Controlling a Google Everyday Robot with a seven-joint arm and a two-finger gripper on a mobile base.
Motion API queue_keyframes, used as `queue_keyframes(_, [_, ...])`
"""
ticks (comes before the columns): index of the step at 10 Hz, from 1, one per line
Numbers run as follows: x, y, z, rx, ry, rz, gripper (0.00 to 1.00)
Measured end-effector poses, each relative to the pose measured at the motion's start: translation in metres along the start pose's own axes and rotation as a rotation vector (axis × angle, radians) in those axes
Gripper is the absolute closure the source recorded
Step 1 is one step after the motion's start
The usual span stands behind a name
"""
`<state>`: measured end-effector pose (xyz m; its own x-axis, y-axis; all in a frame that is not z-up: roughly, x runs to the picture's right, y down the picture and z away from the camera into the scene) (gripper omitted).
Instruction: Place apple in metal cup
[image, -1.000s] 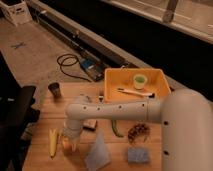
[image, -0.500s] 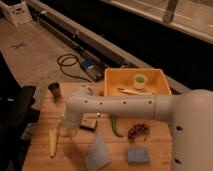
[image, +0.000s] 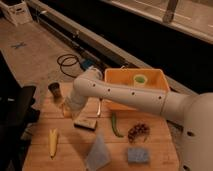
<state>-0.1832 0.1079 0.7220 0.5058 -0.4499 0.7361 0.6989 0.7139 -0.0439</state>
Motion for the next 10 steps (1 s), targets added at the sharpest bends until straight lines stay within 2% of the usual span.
queue_keyframes(4, [0.000,0.002,0.002,-0.005,-0.001,0.003,1.00])
queue_keyframes(6, [0.008,0.000,-0.001,0.003,0.044,0.008,1.00])
queue_keyframes(7, [0.018,-0.007,-0.005,0.014,0.068,0.004,1.00])
queue_keyframes(10, [0.047,-0.057,-0.018,0.045,0.127,-0.046,1.00])
